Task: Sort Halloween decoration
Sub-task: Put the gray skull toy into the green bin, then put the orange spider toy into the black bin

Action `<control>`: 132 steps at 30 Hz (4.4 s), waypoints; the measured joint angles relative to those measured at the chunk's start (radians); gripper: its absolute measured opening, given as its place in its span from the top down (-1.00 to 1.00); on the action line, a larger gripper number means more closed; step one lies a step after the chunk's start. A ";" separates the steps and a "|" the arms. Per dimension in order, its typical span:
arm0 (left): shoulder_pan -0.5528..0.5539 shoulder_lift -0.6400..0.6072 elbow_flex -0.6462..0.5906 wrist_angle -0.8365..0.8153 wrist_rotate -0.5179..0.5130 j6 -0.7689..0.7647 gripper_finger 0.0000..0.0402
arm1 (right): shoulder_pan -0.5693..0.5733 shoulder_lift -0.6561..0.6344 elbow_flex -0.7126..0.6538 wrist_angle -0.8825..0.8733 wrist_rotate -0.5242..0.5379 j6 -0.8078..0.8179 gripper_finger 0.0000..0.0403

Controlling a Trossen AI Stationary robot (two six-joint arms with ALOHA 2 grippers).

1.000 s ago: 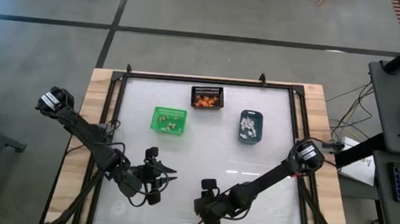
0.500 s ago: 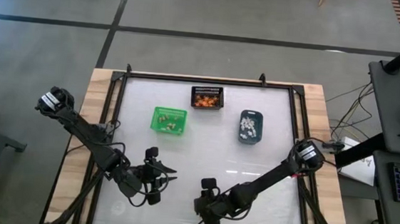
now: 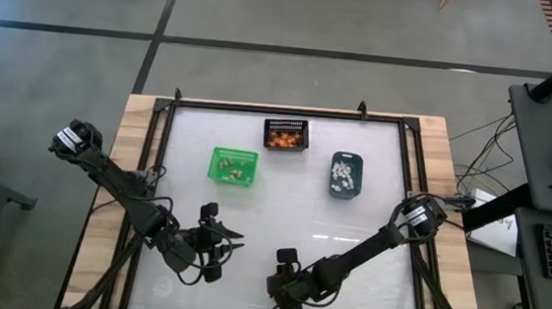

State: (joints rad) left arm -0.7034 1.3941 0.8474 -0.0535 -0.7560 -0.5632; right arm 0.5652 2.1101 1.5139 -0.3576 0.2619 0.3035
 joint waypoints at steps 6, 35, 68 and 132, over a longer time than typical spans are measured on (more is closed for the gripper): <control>0.000 0.000 -0.002 0.000 -0.024 0.000 0.62 | 0.000 -0.002 0.000 0.001 -0.006 -0.009 0.41; -0.020 -0.020 0.042 -0.009 -0.134 0.212 0.62 | -0.103 -0.064 0.016 0.097 0.010 -0.119 0.76; -0.048 -0.248 0.040 -0.393 -0.398 0.285 0.62 | -0.744 -0.079 0.016 0.394 -0.271 -0.143 0.66; 0.062 0.240 0.040 0.162 0.283 0.268 0.63 | 0.018 -0.606 -0.335 0.142 0.397 0.020 0.34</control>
State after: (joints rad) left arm -0.6413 1.6343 0.8879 0.1089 -0.4729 -0.2954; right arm 0.5828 1.5045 1.1789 -0.2152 0.6587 0.3233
